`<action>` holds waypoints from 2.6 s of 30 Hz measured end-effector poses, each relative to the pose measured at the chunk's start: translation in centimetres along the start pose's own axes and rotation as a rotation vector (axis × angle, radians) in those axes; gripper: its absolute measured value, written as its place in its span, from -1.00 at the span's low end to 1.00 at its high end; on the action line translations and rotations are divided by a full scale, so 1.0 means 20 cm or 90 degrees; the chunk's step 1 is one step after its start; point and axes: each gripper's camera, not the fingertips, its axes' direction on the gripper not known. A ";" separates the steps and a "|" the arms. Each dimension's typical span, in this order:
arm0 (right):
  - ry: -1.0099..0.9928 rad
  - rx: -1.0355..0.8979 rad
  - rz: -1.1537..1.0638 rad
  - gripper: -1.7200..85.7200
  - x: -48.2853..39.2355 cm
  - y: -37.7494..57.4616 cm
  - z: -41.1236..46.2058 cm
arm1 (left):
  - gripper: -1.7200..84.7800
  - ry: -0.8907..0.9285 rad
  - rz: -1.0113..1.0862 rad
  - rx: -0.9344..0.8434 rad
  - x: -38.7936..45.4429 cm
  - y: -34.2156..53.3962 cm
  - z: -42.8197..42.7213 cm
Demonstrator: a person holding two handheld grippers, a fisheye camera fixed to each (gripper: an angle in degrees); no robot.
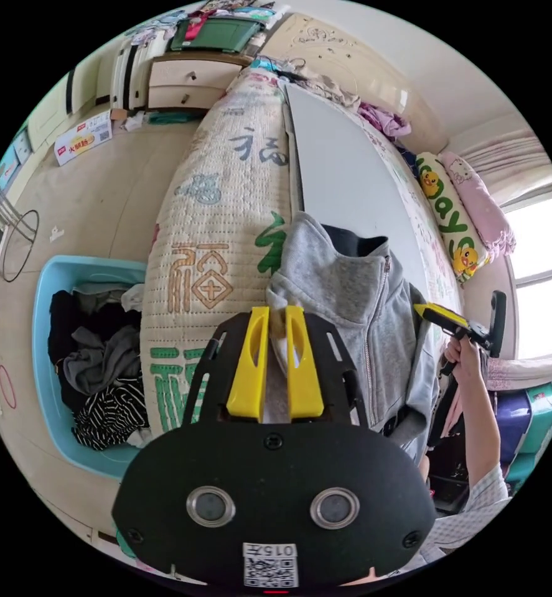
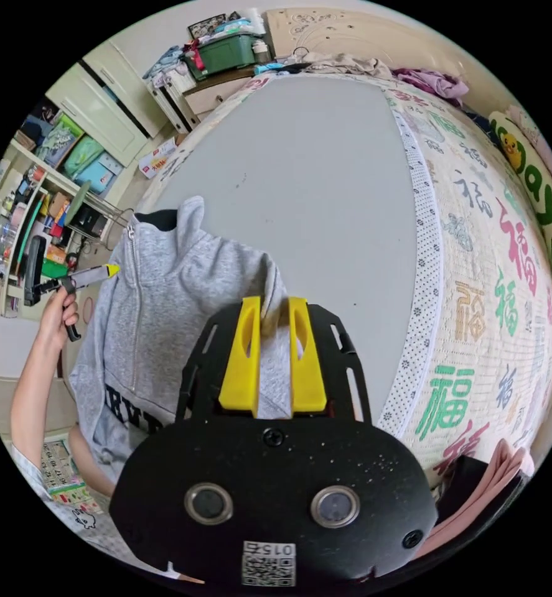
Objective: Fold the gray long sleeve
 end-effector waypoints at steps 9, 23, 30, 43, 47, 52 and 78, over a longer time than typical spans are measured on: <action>0.121 0.057 0.016 -0.97 0.15 0.08 -0.19 | -0.94 -0.014 0.100 0.085 0.35 -0.15 -0.25; 0.014 0.120 -0.045 -0.84 0.20 0.69 -0.33 | -0.81 -0.103 0.286 0.134 0.67 0.42 -0.35; -0.255 0.090 -0.053 -0.75 -0.08 1.74 -0.35 | -0.77 0.028 0.402 0.232 0.77 1.80 -0.52; -0.350 0.122 0.085 -0.93 -0.18 2.04 -0.46 | -0.64 0.056 0.421 0.203 1.15 2.72 -0.19; -0.451 0.197 0.075 -0.94 -0.25 2.05 -0.69 | -0.63 -0.015 0.450 0.326 1.30 2.97 -0.22; -0.470 0.230 0.073 -0.95 -0.41 2.05 -0.79 | -0.61 -0.076 0.421 0.400 1.38 3.23 -0.17; -0.078 0.000 -0.349 -0.67 -1.65 1.80 -0.19 | -0.93 -0.121 0.119 0.492 0.17 3.94 -0.54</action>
